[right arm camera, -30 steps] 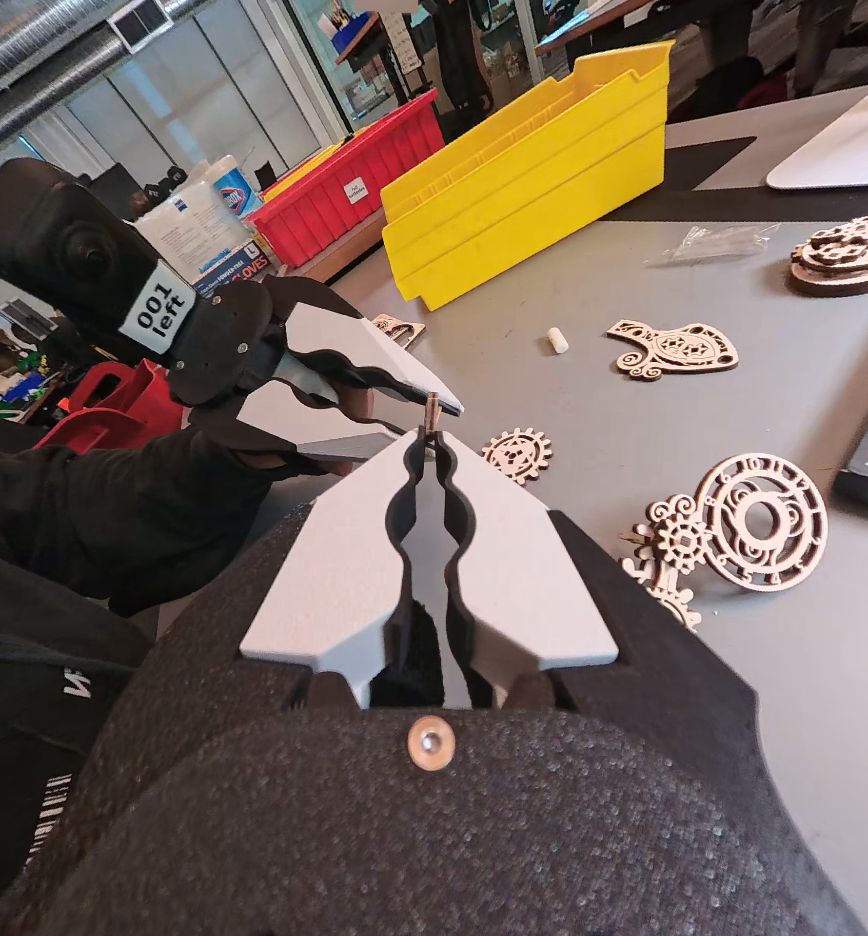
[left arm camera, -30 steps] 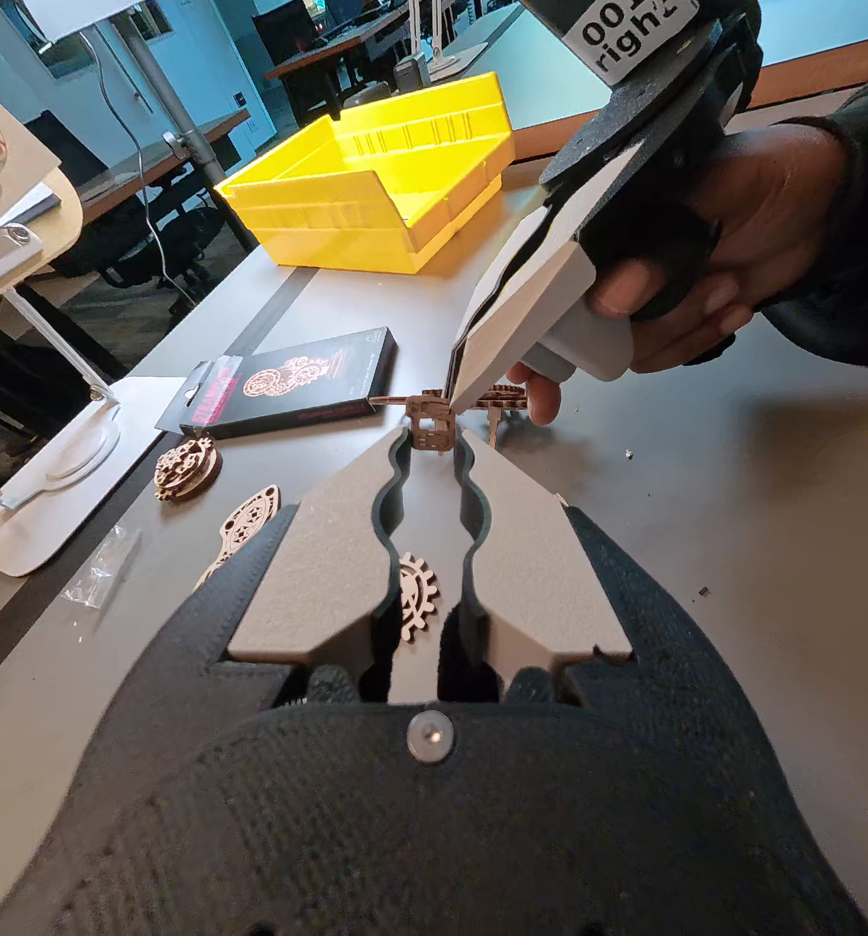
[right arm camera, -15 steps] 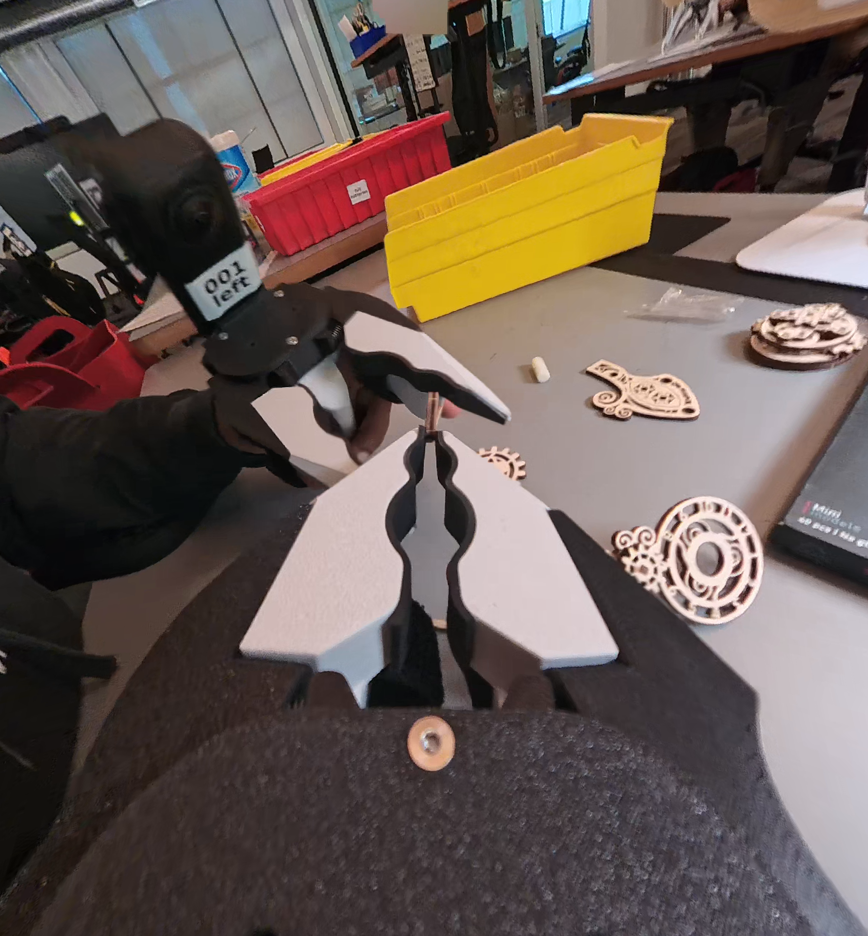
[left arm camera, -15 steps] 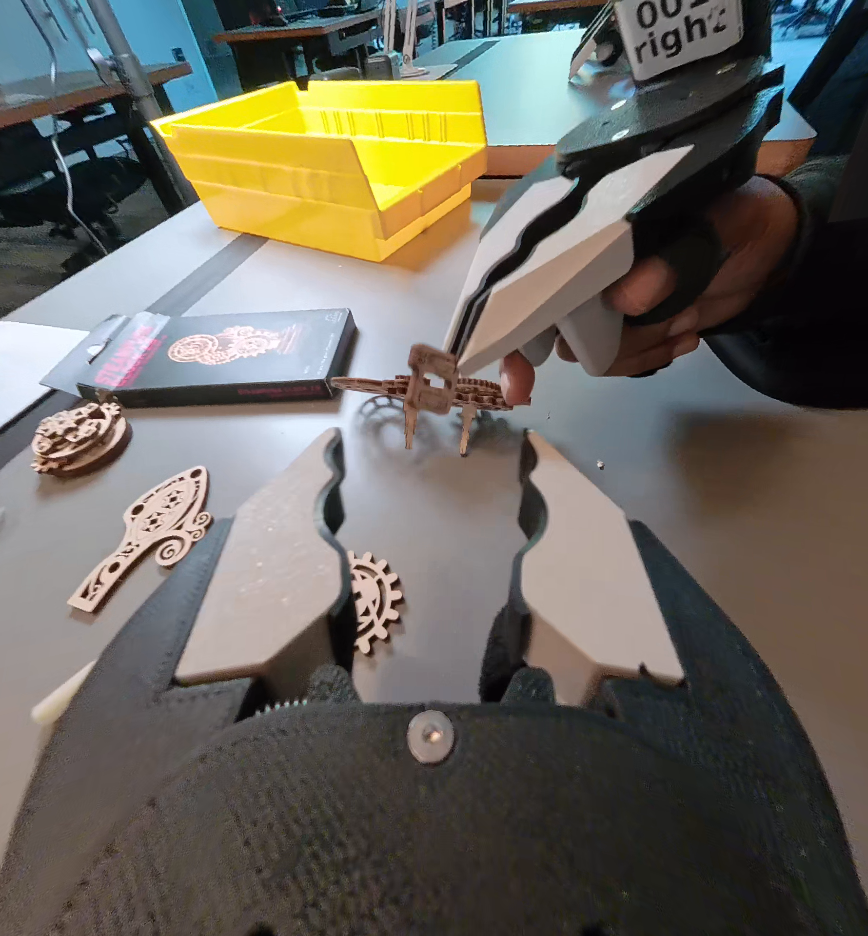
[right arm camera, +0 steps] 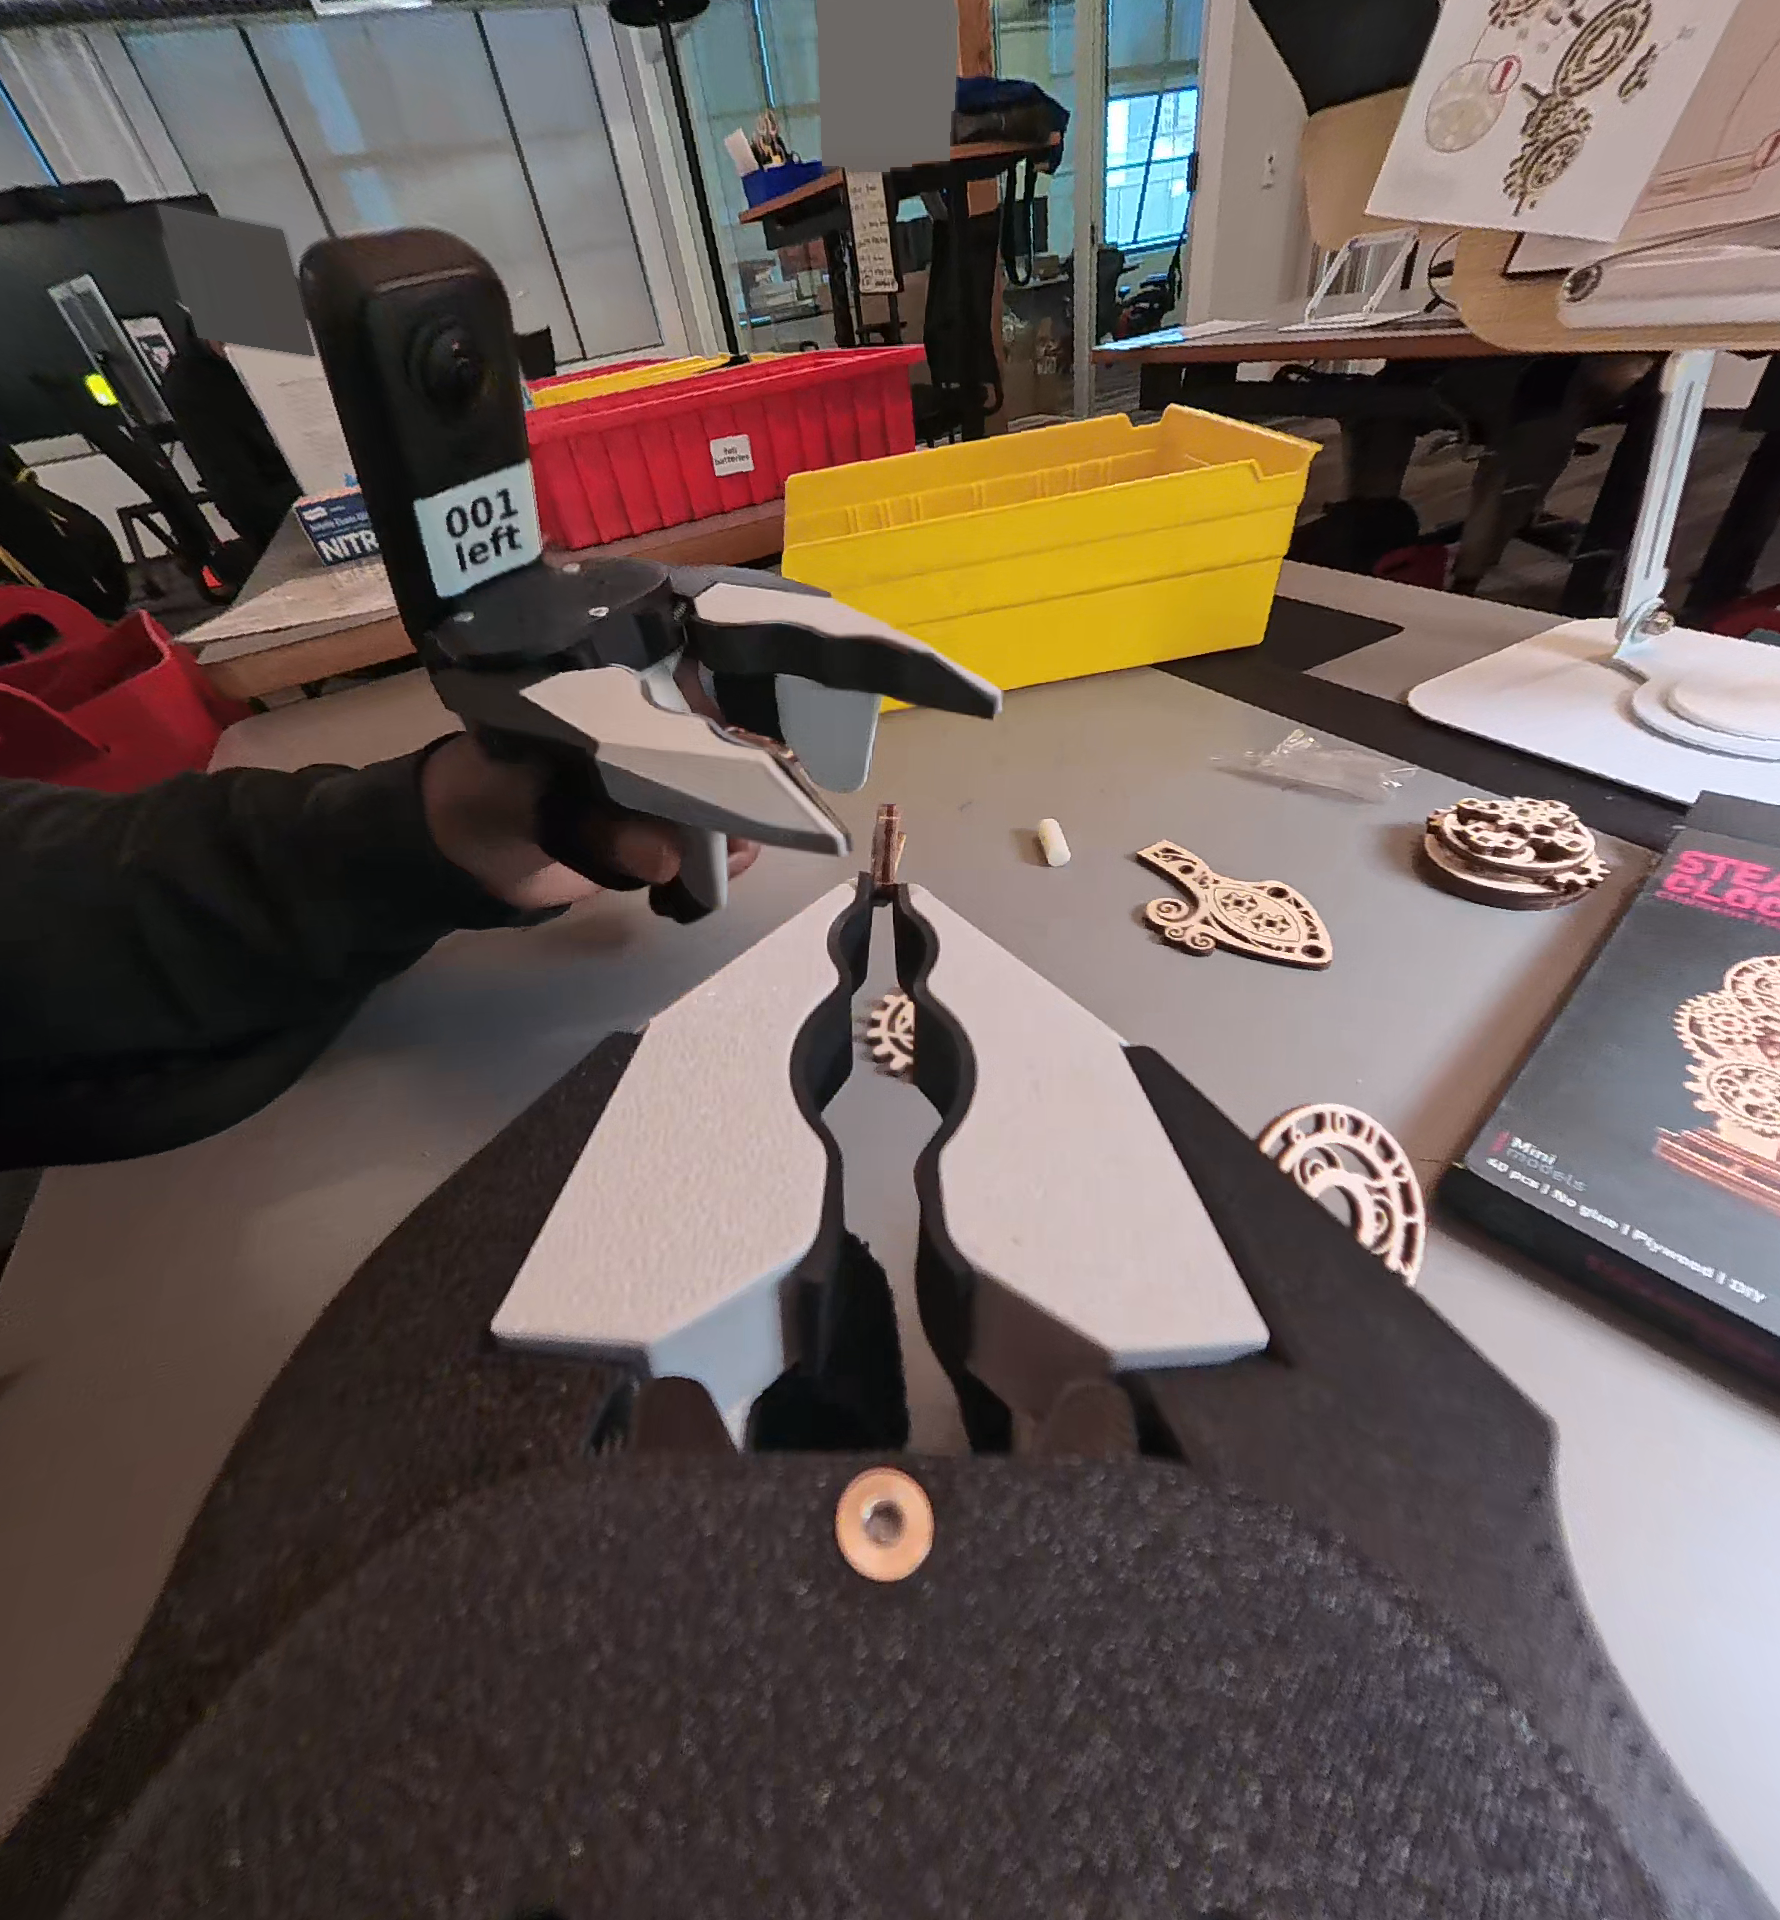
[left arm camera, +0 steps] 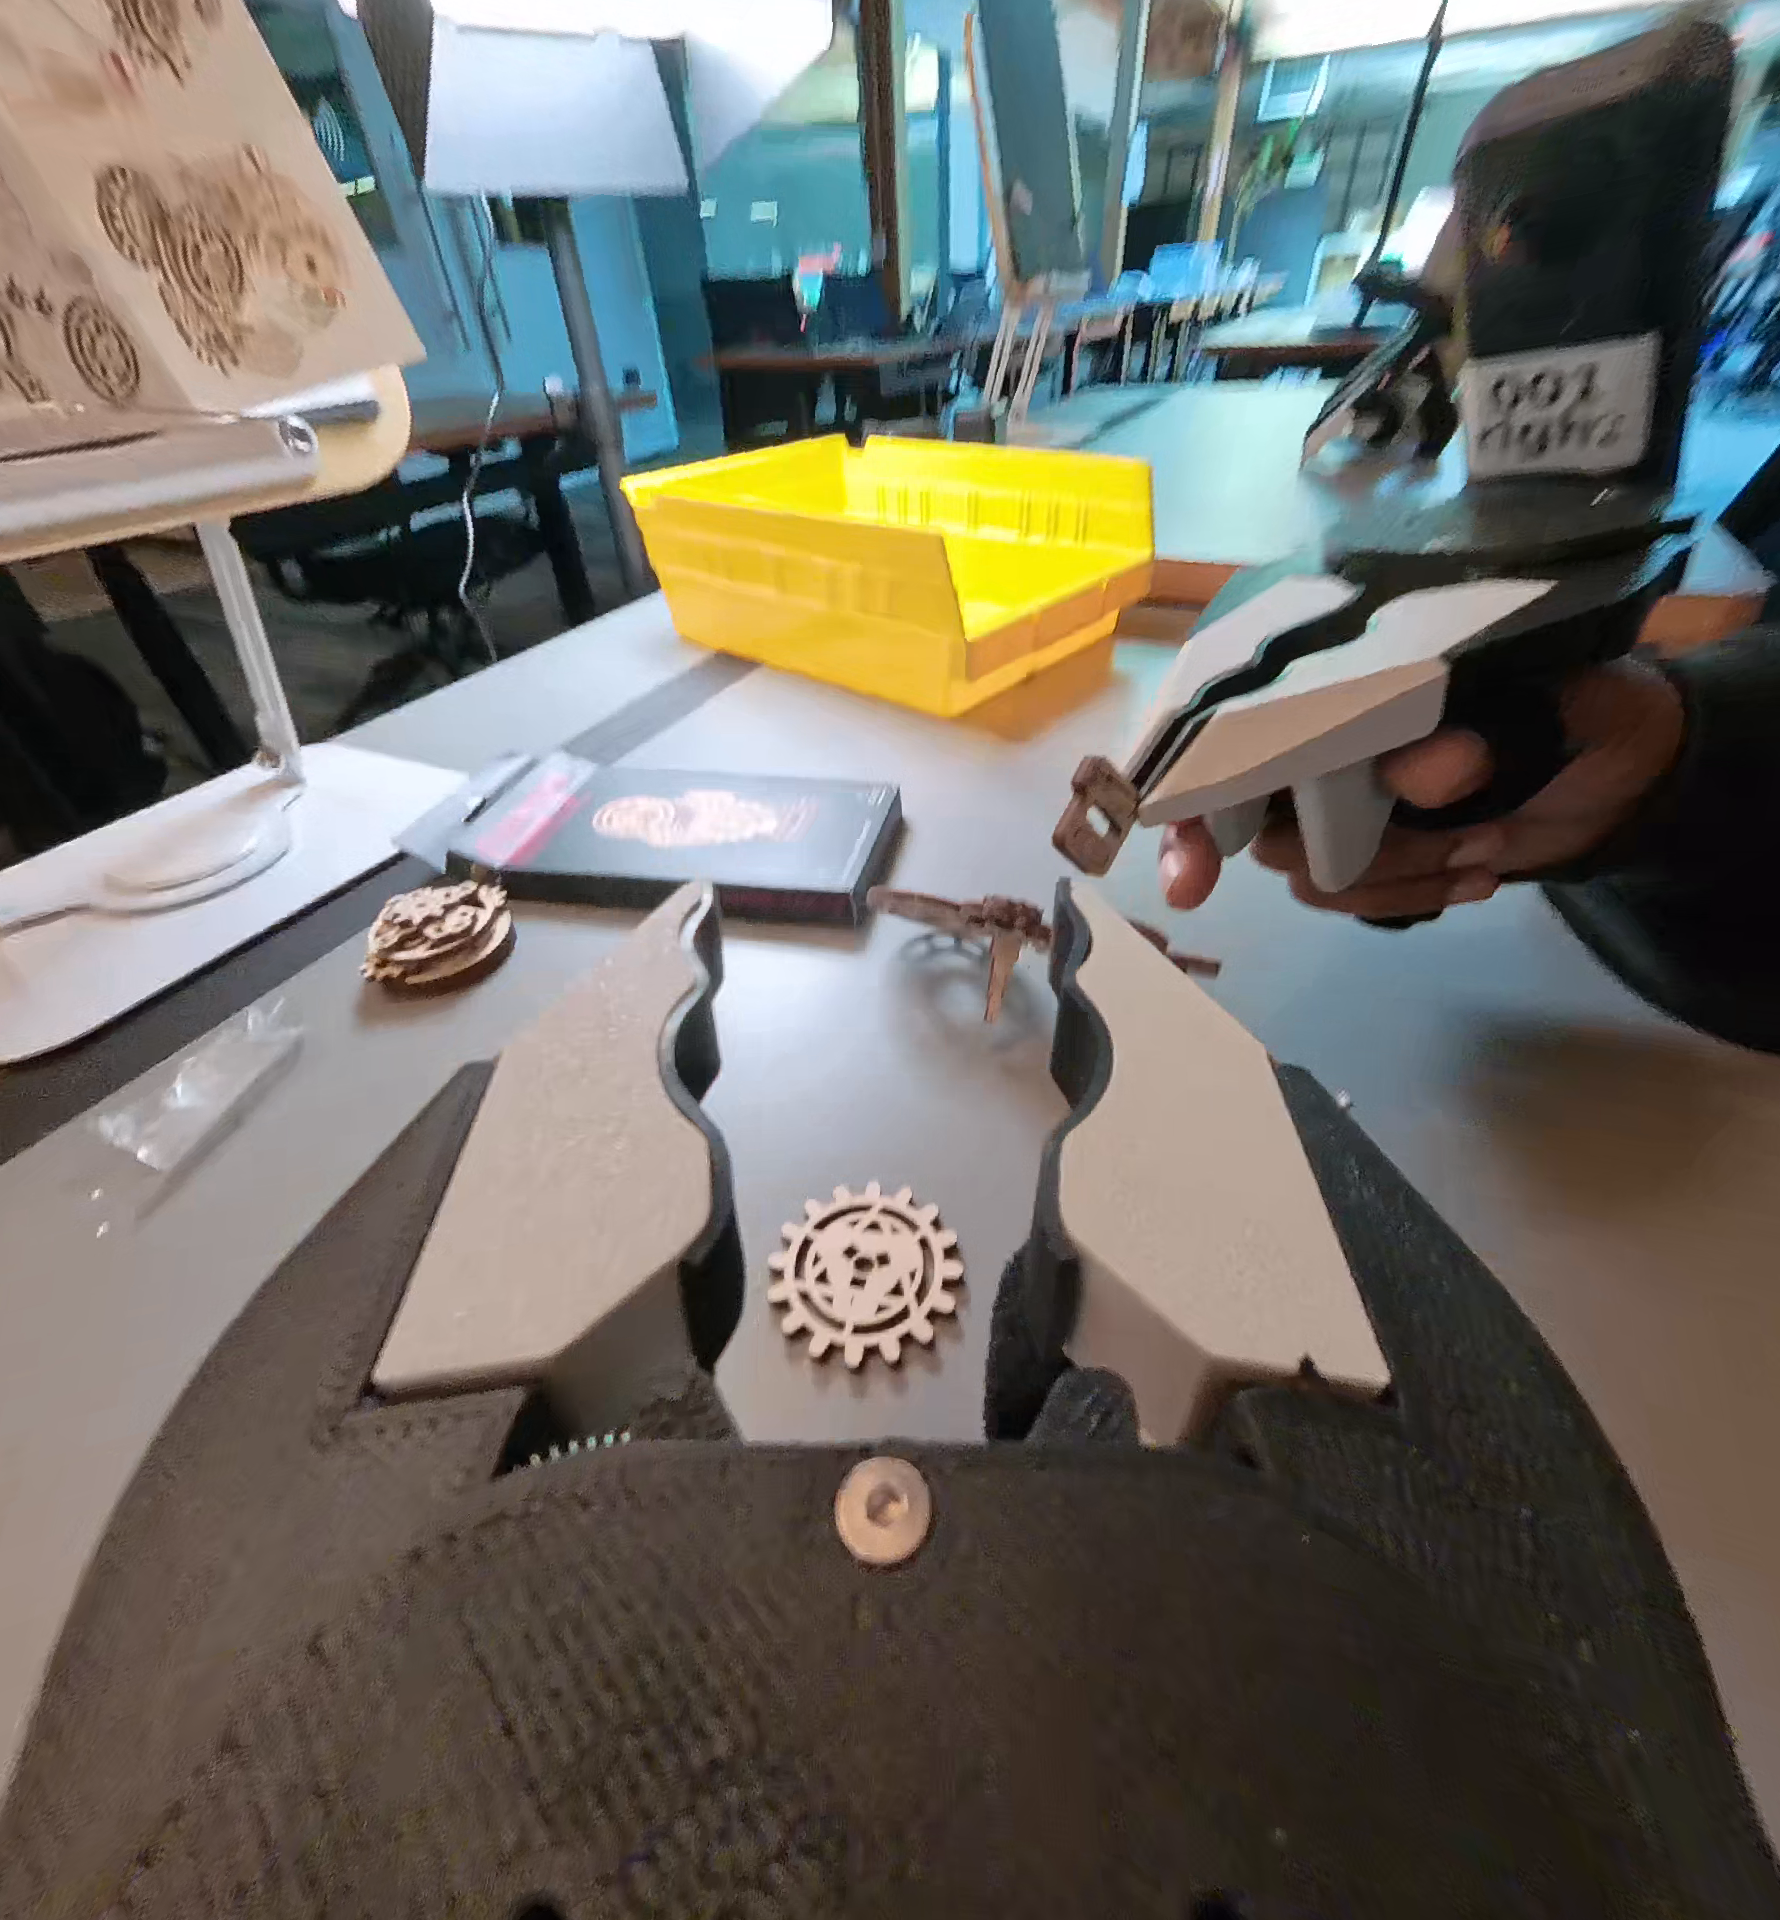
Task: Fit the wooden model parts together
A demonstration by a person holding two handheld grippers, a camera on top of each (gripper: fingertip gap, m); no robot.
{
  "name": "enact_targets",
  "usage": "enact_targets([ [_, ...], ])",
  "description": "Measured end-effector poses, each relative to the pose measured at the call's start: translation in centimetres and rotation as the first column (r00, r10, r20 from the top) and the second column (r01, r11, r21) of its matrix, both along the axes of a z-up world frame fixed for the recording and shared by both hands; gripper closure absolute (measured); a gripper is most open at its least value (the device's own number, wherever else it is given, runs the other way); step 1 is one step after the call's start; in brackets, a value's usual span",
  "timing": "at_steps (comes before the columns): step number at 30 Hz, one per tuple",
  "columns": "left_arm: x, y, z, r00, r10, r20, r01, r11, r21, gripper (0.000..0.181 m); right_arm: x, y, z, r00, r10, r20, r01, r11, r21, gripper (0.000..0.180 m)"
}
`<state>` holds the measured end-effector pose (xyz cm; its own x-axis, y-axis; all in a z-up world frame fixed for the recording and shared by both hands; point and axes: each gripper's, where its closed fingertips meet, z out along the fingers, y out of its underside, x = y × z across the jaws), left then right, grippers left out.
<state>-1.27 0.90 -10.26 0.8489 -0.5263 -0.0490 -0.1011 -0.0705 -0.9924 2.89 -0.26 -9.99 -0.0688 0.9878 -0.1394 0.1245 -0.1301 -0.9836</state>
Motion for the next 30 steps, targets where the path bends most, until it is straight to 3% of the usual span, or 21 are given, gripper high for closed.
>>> enact_targets([
  [4, 0.9, 0.2, -2.1, 0.969, 0.029, -0.247, -0.040, 0.998, -0.042, 0.122, -0.1, 0.0, -0.5, 1.000, 0.005, 0.013, -0.004, 1.000, -0.030, 0.179],
  [7, 1.6, 0.1, -2.8, 0.942, 0.026, -0.333, -0.052, 0.996, -0.069, 0.121, -0.1, 0.5, -0.3, 1.000, -0.010, -0.002, 0.010, 0.996, -0.089, 0.179],
  [19, 2.2, -0.4, -2.5, 0.919, 0.040, -0.393, -0.076, 0.994, -0.076, 0.107, -0.9, 0.8, -0.4, 0.998, -0.055, -0.007, 0.053, 0.988, -0.142, 0.179],
  [30, 2.8, -0.7, -3.0, 0.918, 0.009, -0.396, -0.043, 0.996, -0.079, 0.134, -1.2, -0.1, -0.5, 0.999, -0.042, -0.002, 0.041, 0.986, -0.159, 0.178],
])
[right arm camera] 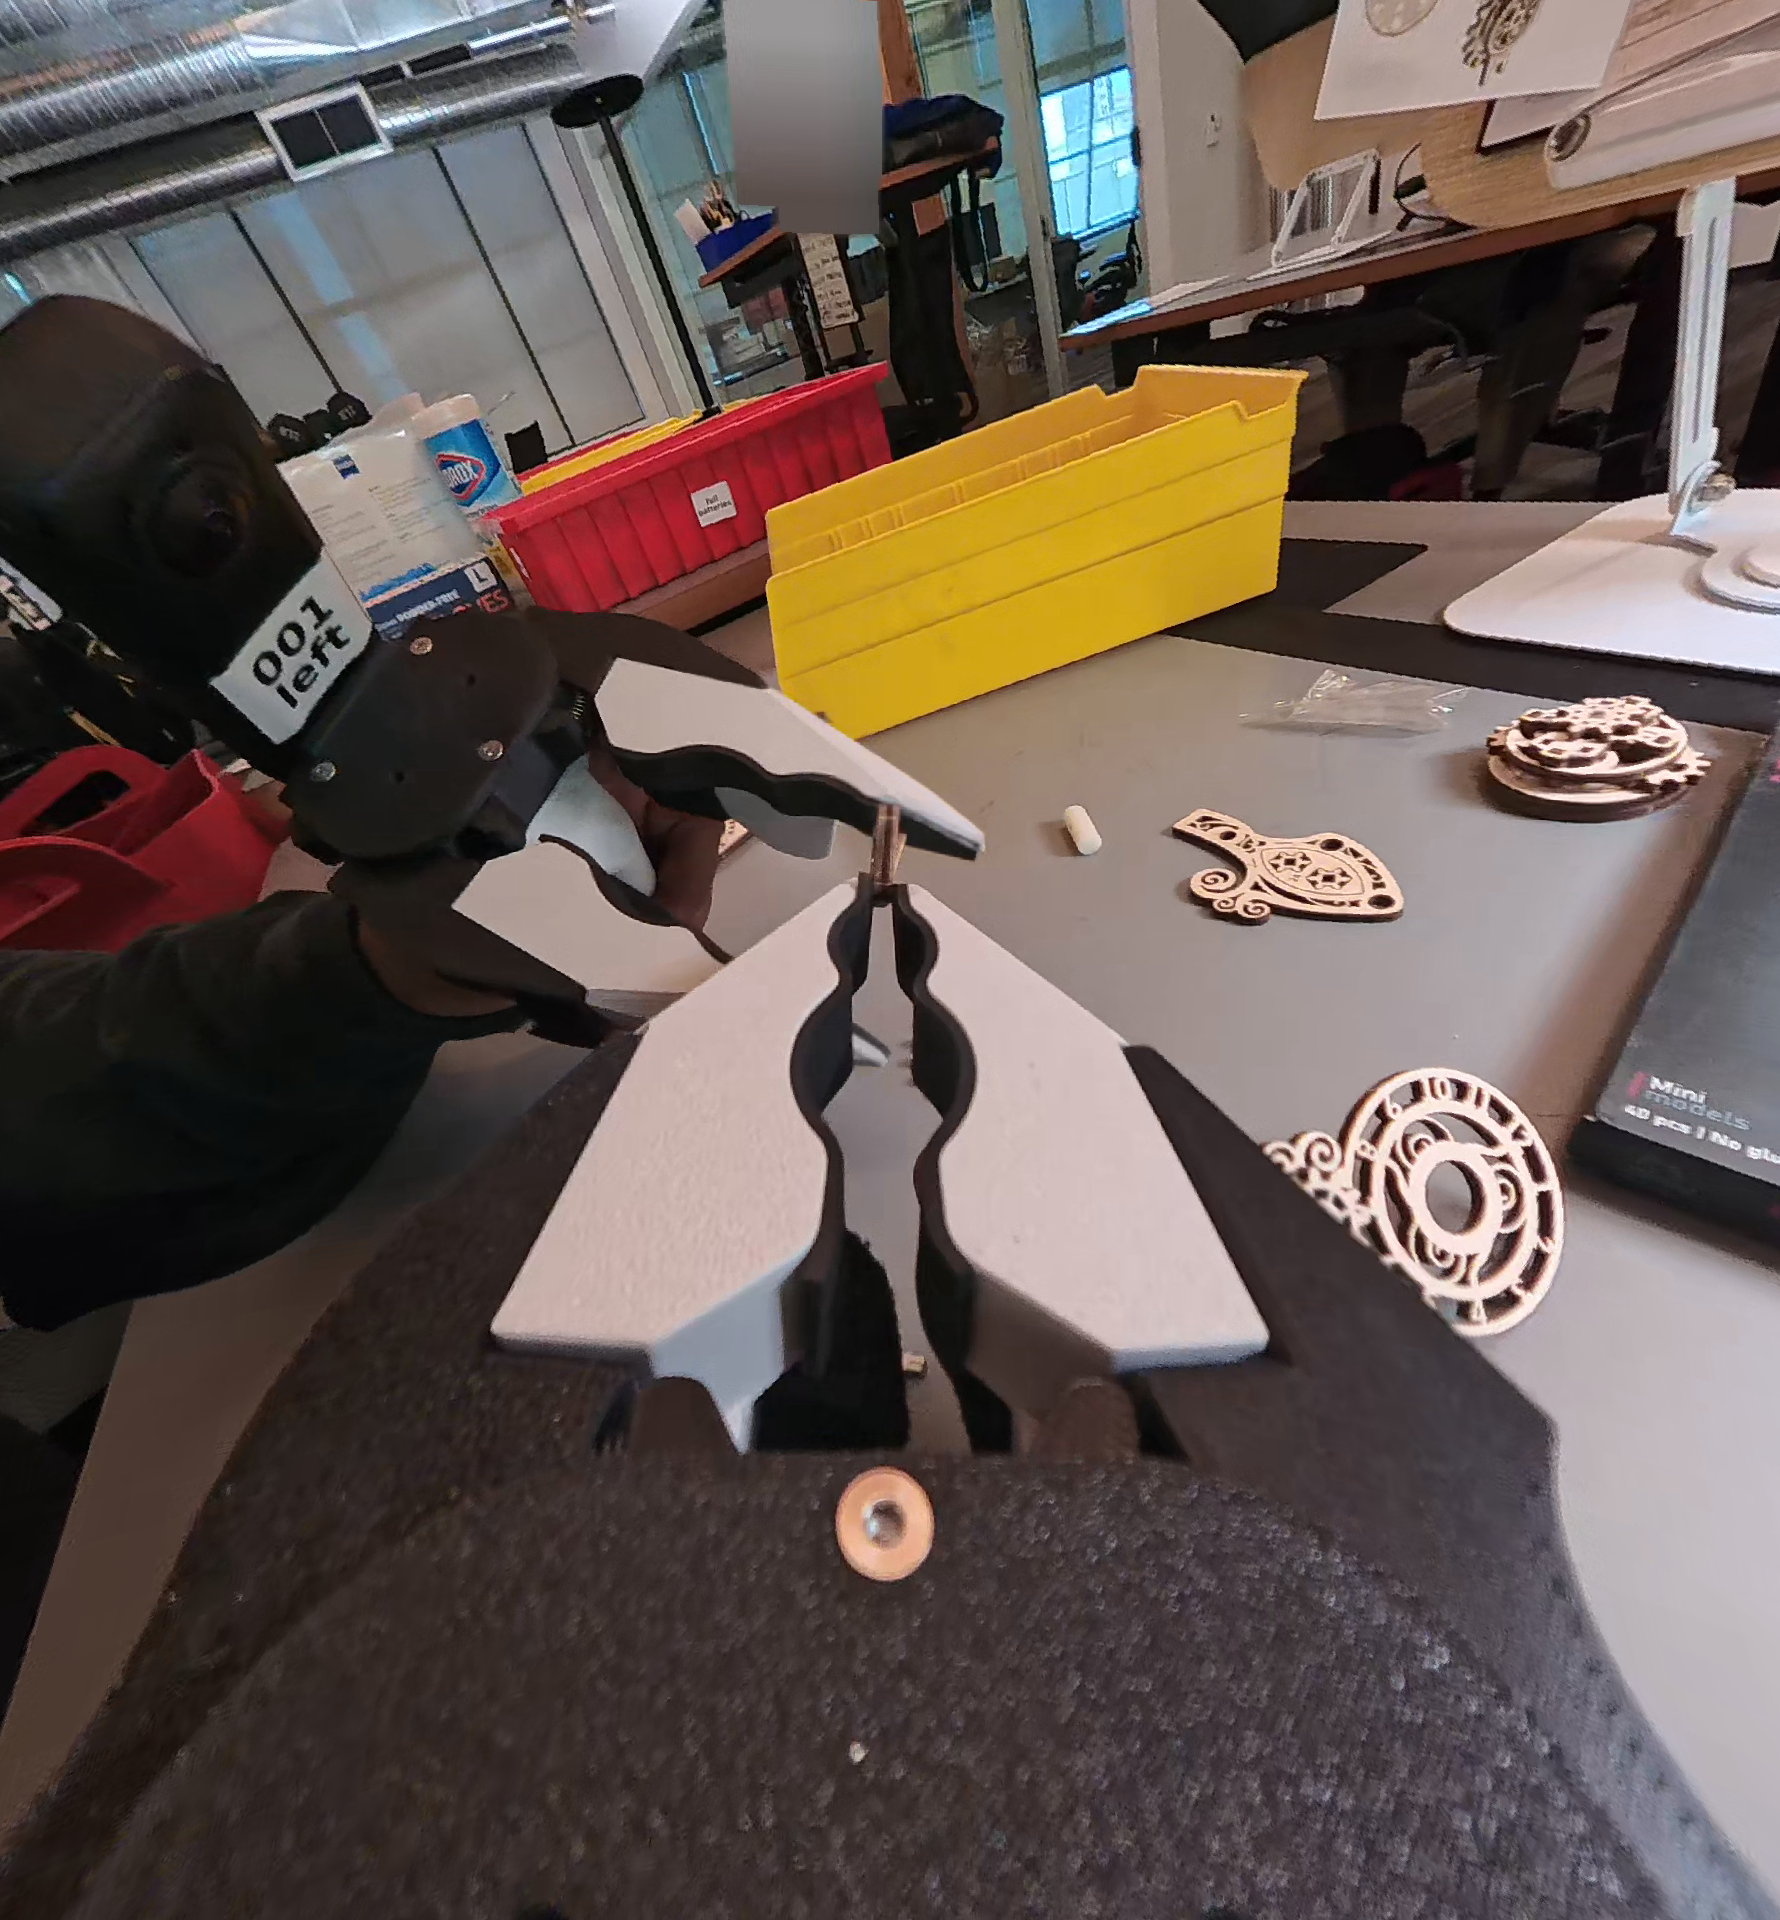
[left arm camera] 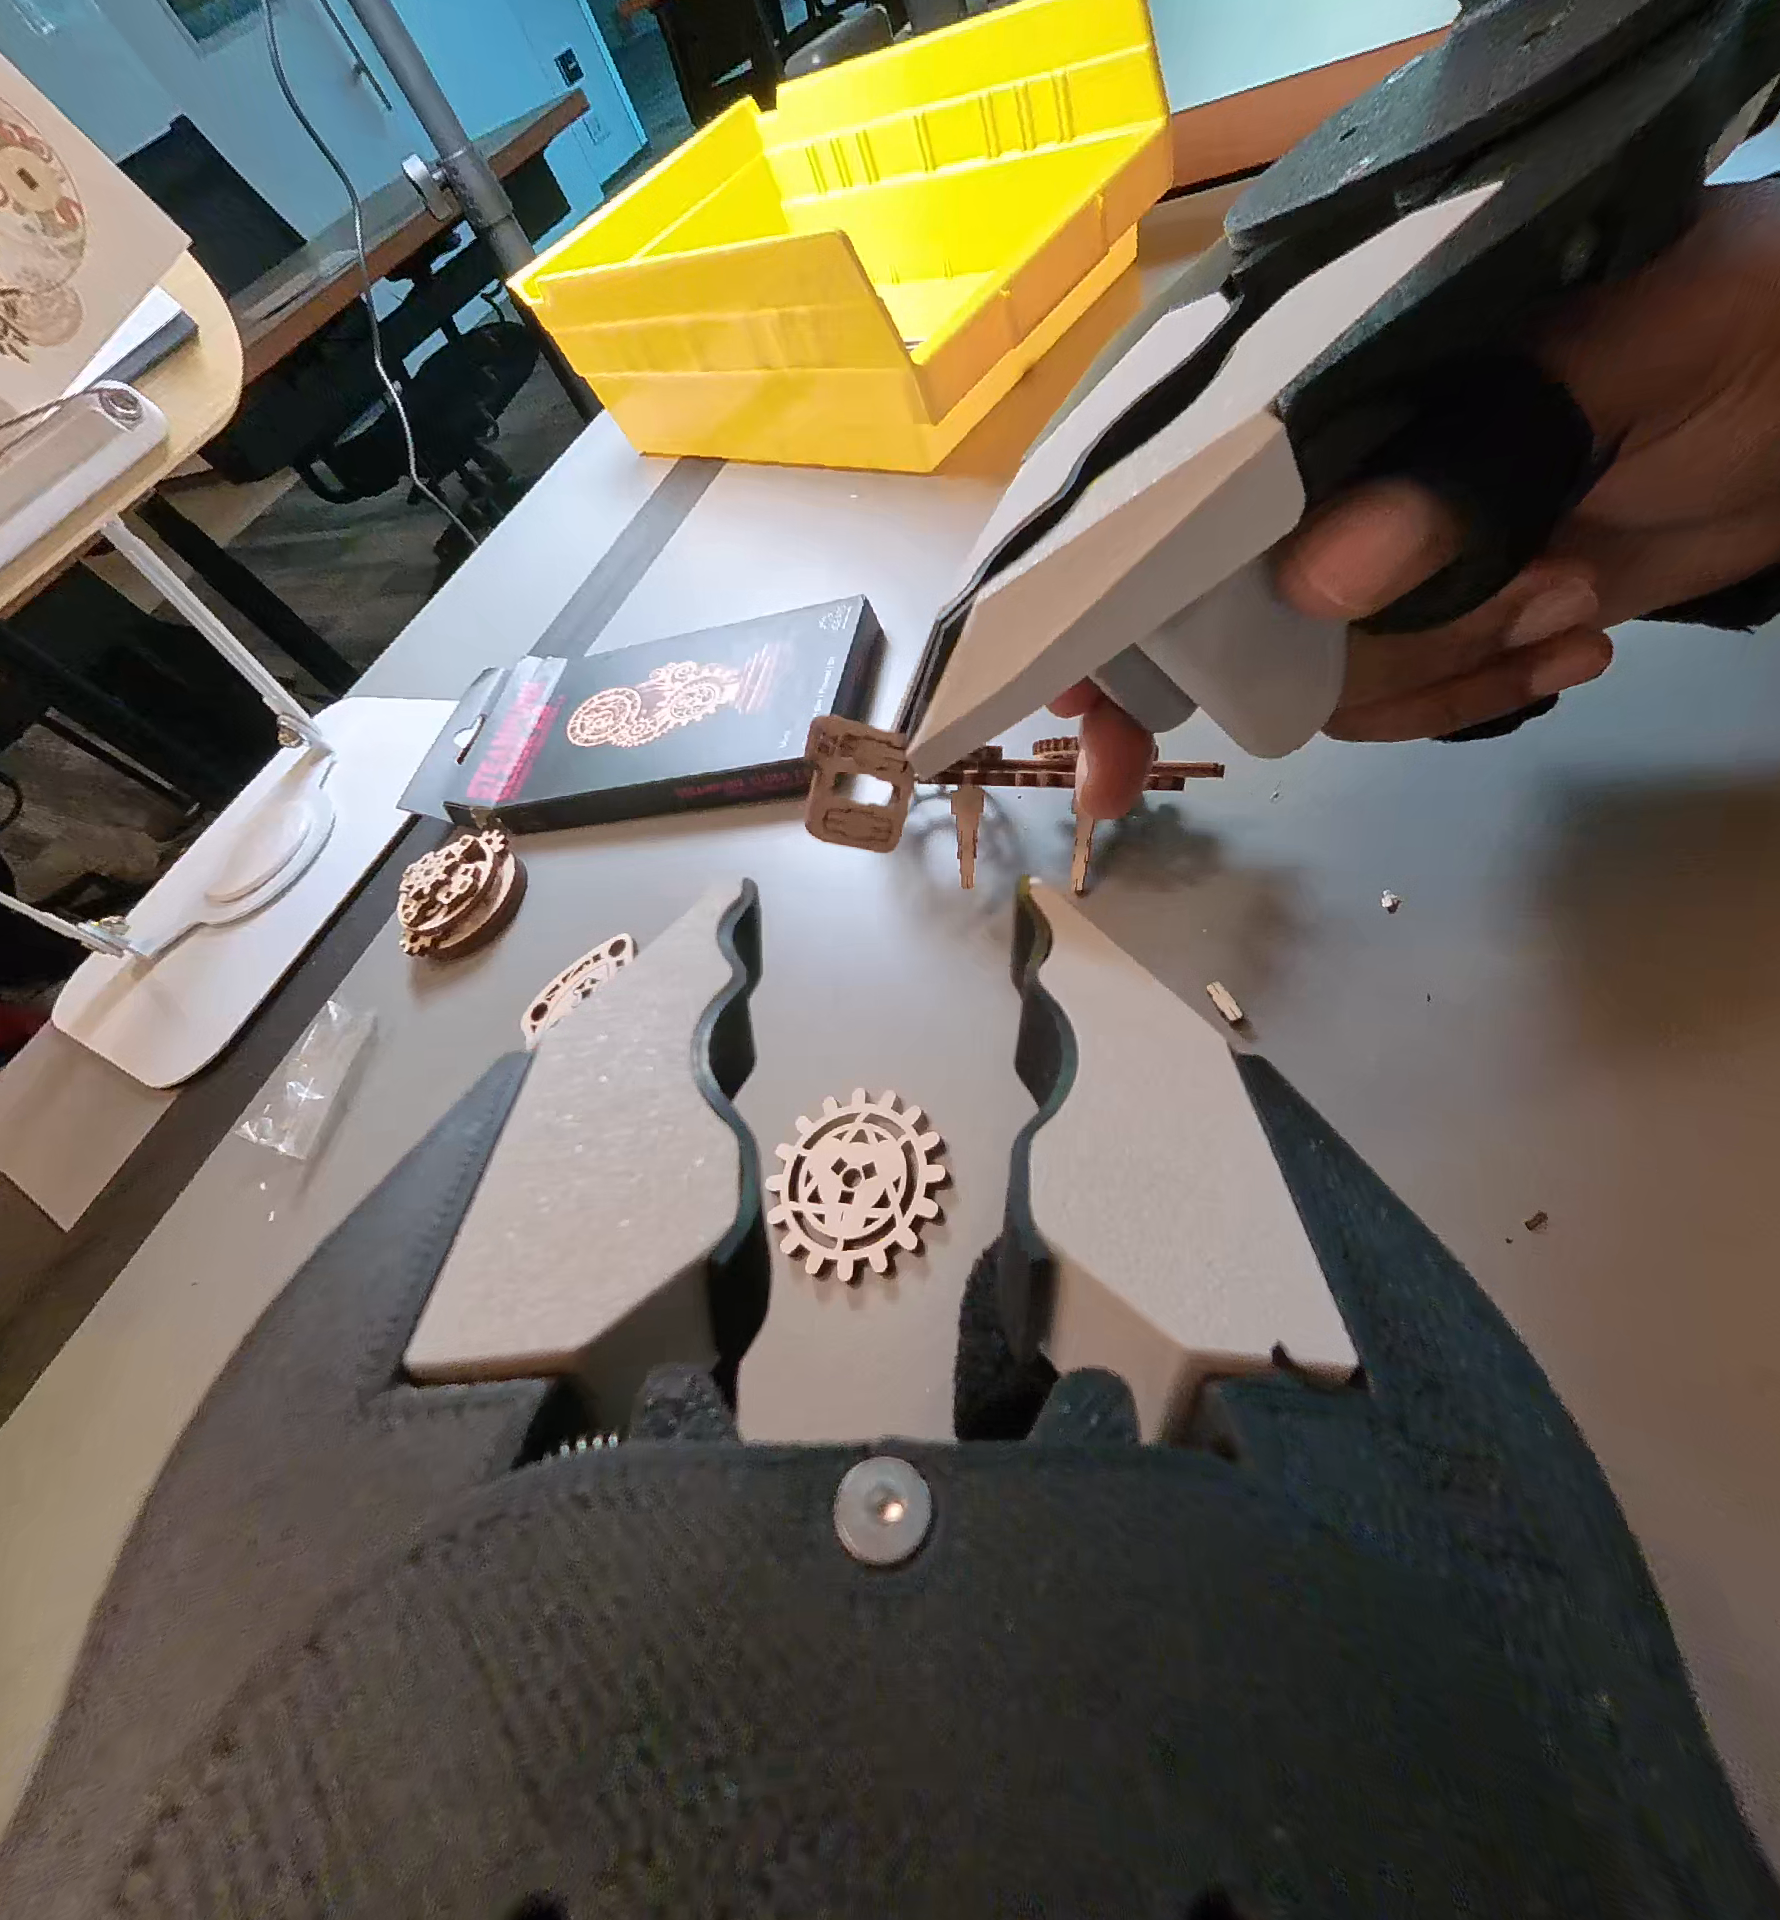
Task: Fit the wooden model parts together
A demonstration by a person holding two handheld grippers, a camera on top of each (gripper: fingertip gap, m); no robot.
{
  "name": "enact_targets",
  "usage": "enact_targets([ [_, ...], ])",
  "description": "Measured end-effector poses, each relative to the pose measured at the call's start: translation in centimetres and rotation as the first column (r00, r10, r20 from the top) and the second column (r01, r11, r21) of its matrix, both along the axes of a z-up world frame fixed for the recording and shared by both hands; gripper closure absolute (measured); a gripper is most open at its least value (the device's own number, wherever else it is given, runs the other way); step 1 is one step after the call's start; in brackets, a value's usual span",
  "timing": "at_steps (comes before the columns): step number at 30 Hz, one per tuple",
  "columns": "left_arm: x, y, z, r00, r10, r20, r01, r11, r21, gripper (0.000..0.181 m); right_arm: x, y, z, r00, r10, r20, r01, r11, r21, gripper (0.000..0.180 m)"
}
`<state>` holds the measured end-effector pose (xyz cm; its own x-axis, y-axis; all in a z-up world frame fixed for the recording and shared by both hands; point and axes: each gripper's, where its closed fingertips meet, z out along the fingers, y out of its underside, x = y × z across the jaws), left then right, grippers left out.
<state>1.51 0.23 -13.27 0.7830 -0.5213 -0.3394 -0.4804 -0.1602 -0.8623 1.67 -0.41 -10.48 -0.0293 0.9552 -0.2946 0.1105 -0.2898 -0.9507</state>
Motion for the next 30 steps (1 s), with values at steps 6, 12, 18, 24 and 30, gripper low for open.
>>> enact_targets([
  [6, 0.1, -0.2, 0.0, 1.000, -0.016, -0.003, 0.016, 1.000, 0.014, 0.150, 0.1, 0.0, -0.3, 1.000, -0.006, 0.018, 0.008, 0.998, -0.066, 0.178],
  [12, 0.3, -0.2, 0.4, 1.000, -0.021, 0.017, 0.021, 0.999, 0.041, 0.152, 0.1, -0.1, -0.7, 0.999, -0.001, 0.035, 0.004, 0.996, -0.091, 0.178],
  [18, -0.1, -0.2, 0.1, 0.991, -0.006, -0.131, 0.017, 0.996, 0.084, 0.159, 0.0, -0.2, -1.7, 0.997, 0.012, 0.073, -0.001, 0.989, -0.151, 0.178],
  [24, 0.1, -0.3, -0.3, 0.991, -0.024, -0.133, 0.033, 0.997, 0.068, 0.166, 0.0, -0.2, -2.3, 0.994, 0.014, 0.108, 0.005, 0.986, -0.166, 0.178],
  [30, 1.3, -1.3, 2.0, 0.959, -0.169, 0.228, 0.159, 0.985, 0.062, 0.167, 0.5, -1.2, 0.3, 0.994, 0.107, -0.018, -0.108, 0.991, -0.079, 0.167],
])
